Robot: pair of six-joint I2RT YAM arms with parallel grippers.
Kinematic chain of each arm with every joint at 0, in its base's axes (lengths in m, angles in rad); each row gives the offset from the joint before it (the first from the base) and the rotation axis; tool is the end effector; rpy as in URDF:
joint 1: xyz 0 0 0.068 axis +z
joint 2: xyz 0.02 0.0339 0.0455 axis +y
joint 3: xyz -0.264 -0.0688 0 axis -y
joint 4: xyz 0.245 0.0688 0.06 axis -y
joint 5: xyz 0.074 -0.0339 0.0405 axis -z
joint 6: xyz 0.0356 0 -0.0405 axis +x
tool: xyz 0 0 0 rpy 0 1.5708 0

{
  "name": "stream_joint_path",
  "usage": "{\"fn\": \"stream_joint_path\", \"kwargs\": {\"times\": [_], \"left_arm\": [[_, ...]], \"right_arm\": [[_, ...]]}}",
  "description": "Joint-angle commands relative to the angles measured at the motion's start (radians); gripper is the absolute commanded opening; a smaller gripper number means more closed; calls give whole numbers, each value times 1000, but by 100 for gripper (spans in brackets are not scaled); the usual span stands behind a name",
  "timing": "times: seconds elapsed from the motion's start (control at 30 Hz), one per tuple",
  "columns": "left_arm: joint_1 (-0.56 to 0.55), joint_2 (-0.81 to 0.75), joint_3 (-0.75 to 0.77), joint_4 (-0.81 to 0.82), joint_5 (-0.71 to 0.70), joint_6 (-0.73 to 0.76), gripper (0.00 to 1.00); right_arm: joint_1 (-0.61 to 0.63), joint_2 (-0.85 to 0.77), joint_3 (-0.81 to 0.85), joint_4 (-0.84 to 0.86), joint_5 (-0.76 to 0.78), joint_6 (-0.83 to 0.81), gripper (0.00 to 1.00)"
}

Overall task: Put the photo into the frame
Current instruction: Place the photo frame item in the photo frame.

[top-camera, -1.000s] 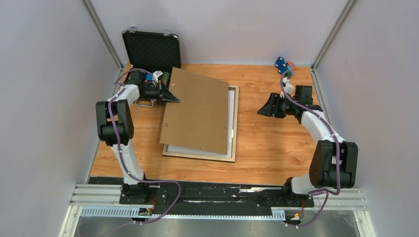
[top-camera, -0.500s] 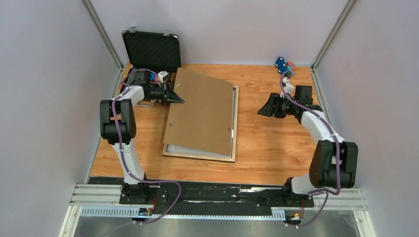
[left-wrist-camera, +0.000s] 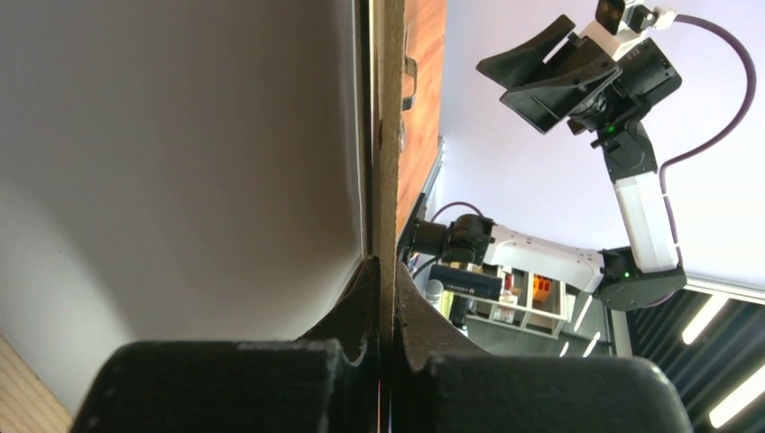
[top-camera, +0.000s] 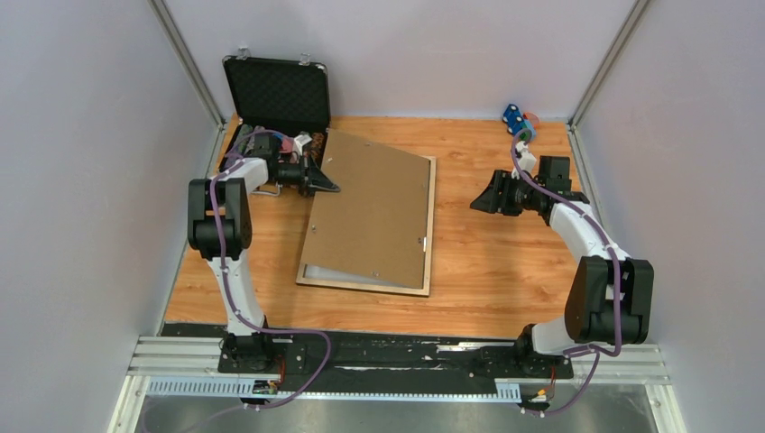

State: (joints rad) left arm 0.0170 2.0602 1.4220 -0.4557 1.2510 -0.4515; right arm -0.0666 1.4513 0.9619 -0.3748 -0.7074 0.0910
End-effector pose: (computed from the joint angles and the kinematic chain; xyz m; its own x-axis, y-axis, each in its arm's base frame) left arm 0.4162 -0.0267 0.1731 -0.9870 -0.1540 -0.0450 -0.0004 0.2829 -0.9591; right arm 0.2995 0.0032 0.2365 -0.7894 0.1219 -0.6016 -0.2999 0.7786 0.5512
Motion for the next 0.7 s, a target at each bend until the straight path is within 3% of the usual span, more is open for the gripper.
{"fn": "stream_joint_path", "kwargs": {"times": [0.0, 0.67], "left_arm": [[-6, 11, 46, -22, 83, 10, 0], [-6, 50, 90, -19, 75, 13, 0]], "right_arm": [[-1, -32, -7, 40, -1, -17, 56], [-6, -31, -9, 40, -4, -18, 56]]}}
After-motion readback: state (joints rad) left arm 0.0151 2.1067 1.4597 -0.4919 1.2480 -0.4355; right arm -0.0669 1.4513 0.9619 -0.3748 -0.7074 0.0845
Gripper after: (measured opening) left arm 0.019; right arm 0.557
